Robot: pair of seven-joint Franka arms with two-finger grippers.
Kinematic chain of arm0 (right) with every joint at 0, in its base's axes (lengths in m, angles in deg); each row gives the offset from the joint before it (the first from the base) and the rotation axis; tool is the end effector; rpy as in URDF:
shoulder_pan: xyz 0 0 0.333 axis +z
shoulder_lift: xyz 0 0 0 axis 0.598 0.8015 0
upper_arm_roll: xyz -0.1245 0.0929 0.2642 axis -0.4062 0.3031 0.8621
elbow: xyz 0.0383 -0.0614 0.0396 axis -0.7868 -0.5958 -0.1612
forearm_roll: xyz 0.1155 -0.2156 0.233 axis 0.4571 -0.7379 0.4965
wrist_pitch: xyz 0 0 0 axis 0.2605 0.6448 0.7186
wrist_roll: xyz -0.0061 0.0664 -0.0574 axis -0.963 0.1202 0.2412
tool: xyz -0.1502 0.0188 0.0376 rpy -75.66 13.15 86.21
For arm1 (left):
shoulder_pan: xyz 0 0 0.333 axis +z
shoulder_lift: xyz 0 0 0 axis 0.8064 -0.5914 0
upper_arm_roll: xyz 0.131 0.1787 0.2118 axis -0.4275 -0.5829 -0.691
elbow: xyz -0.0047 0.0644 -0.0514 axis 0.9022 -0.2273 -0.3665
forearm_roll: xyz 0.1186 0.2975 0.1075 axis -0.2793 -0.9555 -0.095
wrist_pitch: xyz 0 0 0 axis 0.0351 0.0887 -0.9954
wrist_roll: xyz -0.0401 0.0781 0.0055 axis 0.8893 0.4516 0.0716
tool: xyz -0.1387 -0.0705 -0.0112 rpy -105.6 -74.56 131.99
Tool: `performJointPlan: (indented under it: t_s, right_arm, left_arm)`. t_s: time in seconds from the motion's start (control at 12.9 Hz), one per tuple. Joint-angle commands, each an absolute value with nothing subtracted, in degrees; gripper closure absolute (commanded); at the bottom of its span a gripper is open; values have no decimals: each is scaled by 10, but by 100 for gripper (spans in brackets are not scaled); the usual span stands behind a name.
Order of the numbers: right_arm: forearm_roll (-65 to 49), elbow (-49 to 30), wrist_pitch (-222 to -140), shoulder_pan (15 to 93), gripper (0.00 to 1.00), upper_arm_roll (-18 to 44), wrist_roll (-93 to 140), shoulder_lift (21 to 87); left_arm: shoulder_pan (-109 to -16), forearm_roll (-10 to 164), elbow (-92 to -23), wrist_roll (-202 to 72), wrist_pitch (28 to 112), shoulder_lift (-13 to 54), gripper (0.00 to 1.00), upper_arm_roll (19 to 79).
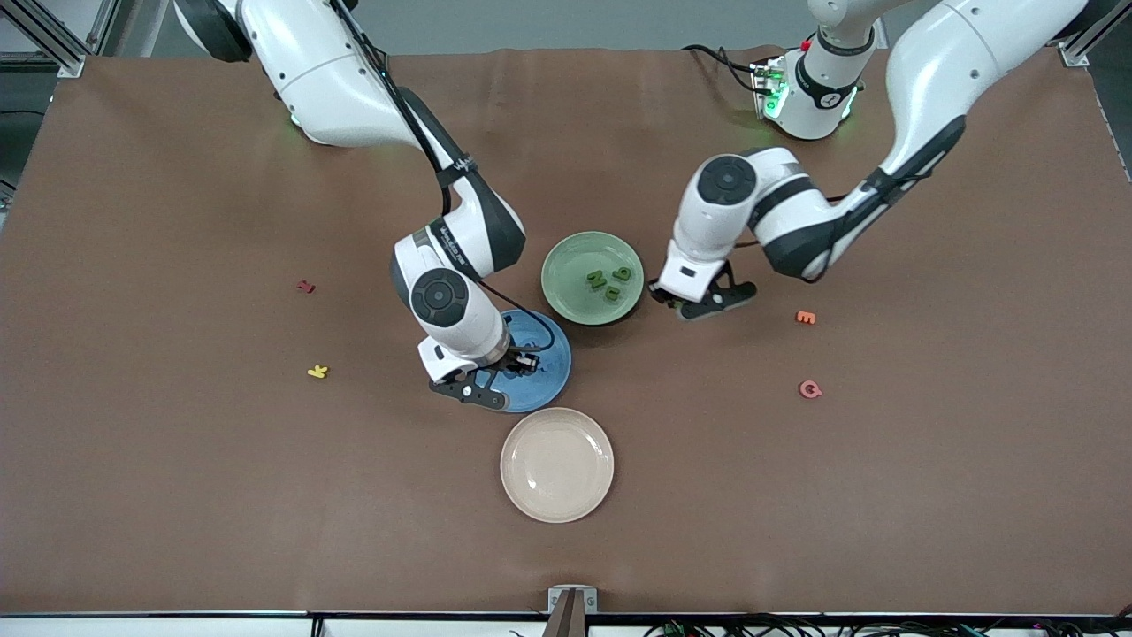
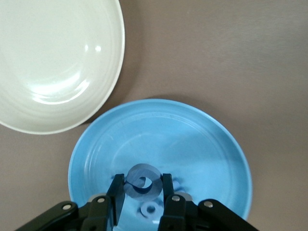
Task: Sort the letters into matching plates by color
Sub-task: 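Drop the blue c on the blue plate, green B on the green plate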
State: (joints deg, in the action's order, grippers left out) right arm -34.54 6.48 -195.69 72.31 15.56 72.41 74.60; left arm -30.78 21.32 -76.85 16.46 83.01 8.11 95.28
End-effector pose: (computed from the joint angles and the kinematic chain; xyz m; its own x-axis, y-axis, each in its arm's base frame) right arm 0.5653 0.3820 0.2166 0.9571 -0.2870 -0.0395 -0.2896 -0.9499 -0.1175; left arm 0.4331 -0.3199 0.2456 0.9427 0.3327 0.0238 0.3318 -0.9427 0.0338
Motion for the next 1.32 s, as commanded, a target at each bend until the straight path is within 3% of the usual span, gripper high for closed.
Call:
performJointPlan:
  t_s: [0.0,0.23,0.39,0.47,0.54,0.62,0.7,0.78,0.85,1.24]
  right_arm:
    - [-340,100,-1956,726,77,150,727,776]
    - [-341,100,-1956,724,76,150,727,783]
    - [-341,100,-1956,726,68,150,727,783]
    - [-341,99,-1956,725,46,150,727,783]
    - [-341,100,-1955,722,30,150,725,783]
    - [-340,100,-1951,720,9,150,724,780]
    - [-341,100,-1948,720,0,149,724,776]
    - [-340,100,-1944,720,0,149,724,767]
    - [-340,97,-1921,719,0,149,724,755]
    - [-336,85,-1609,665,0,147,682,566]
  left_arm:
    - [-345,221,-762,217,841,67,100,946]
    - [-404,221,-762,262,884,62,98,908]
    - [-460,221,-759,293,916,58,96,866]
    - [-478,221,-758,311,926,58,93,852]
    - [-496,221,-753,318,926,54,82,843]
    - [-505,221,-751,323,926,50,65,838]
    - [-506,221,-749,324,926,49,44,838]
    - [-504,221,-747,324,926,50,19,837]
    - [-502,221,-744,327,926,51,0,837]
    - [-493,215,-671,296,861,66,0,837]
